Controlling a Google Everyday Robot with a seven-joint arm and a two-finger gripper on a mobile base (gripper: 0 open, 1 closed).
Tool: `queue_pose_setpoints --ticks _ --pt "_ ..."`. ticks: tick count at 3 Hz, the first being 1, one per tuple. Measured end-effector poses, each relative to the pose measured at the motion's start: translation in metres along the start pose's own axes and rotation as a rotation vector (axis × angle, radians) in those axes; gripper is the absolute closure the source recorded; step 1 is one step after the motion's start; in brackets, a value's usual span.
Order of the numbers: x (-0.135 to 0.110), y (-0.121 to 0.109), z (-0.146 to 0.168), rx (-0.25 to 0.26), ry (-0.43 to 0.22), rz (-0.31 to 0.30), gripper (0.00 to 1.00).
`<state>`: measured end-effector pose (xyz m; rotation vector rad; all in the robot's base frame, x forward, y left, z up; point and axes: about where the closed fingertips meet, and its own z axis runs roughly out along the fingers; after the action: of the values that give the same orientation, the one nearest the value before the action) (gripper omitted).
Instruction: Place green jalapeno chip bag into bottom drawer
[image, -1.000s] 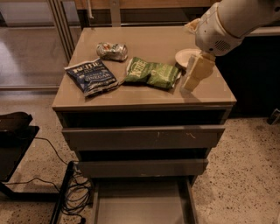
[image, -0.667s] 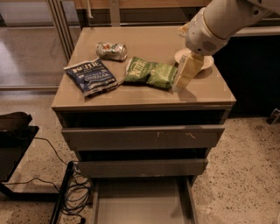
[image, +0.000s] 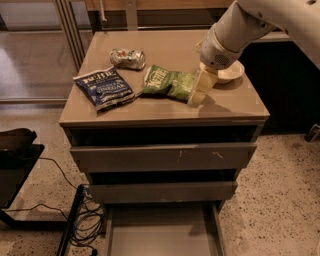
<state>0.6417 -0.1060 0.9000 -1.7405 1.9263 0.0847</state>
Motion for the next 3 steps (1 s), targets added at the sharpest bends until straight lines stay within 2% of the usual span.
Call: queue_pose_setpoints --ticks 1,2,3 --pt "-0.001 -0.014 0.027 -0.031 0.005 -0.009 0.00" --pt "-0.008 -0.030 0.041 -0.040 -0.018 -0.025 0.00" --pt "-0.011 -0.036 0.058 -0.064 -0.027 -0.028 0.00"
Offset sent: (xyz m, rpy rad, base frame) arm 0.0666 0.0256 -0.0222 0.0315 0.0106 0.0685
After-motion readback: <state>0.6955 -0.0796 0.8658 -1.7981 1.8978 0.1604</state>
